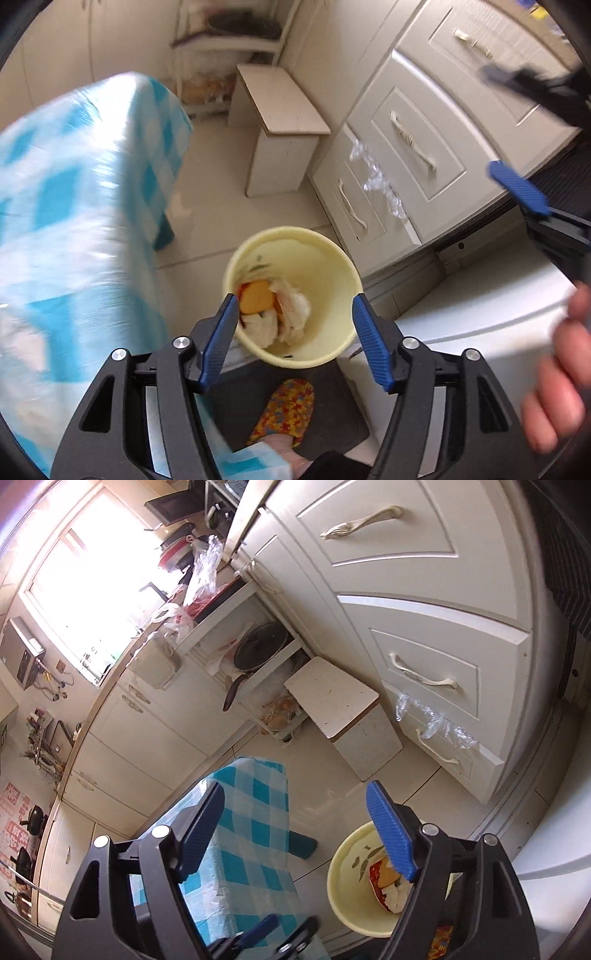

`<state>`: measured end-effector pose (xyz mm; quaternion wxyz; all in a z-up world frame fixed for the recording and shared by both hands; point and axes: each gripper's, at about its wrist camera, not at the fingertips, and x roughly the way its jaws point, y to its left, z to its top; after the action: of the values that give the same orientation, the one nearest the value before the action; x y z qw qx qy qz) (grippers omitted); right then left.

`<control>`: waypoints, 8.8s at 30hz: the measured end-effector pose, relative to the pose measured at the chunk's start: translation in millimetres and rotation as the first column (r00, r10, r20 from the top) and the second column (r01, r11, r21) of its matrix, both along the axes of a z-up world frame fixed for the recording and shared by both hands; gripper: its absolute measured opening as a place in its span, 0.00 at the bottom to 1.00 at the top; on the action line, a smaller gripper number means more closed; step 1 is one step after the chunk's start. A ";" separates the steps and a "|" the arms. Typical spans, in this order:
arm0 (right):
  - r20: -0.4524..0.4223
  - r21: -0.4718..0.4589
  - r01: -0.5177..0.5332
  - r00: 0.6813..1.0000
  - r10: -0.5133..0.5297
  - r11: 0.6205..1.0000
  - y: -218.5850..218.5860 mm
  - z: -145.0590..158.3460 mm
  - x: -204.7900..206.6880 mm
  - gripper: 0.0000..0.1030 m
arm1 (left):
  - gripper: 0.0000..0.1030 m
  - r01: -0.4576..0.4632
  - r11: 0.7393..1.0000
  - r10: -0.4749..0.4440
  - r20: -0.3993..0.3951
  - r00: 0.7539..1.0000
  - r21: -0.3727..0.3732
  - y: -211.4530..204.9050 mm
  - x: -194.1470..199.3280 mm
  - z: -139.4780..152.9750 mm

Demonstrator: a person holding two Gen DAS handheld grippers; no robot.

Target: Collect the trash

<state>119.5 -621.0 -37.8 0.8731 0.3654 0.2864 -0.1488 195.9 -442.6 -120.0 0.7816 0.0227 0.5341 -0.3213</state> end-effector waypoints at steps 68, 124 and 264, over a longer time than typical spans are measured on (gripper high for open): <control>-0.409 0.003 -0.844 0.488 0.771 0.536 335.8 -77.4 108.4 0.59 | 0.79 -0.482 0.861 0.480 0.052 0.876 0.163 385.8 104.3 -10.2; -0.466 -0.070 -0.832 0.515 0.719 0.551 311.3 -77.7 98.4 0.57 | 0.21 -0.265 0.955 0.256 0.081 0.963 0.132 351.7 96.3 -3.5; -0.045 -0.441 -0.416 0.895 0.443 0.795 437.1 68.9 -230.2 0.93 | 0.93 -0.515 0.856 0.433 0.476 0.765 0.050 443.1 -245.7 178.8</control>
<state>-110.7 -183.8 31.1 0.9516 0.0887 0.2942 0.0038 -49.8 0.6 58.8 0.9335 0.0298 0.3538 -0.0496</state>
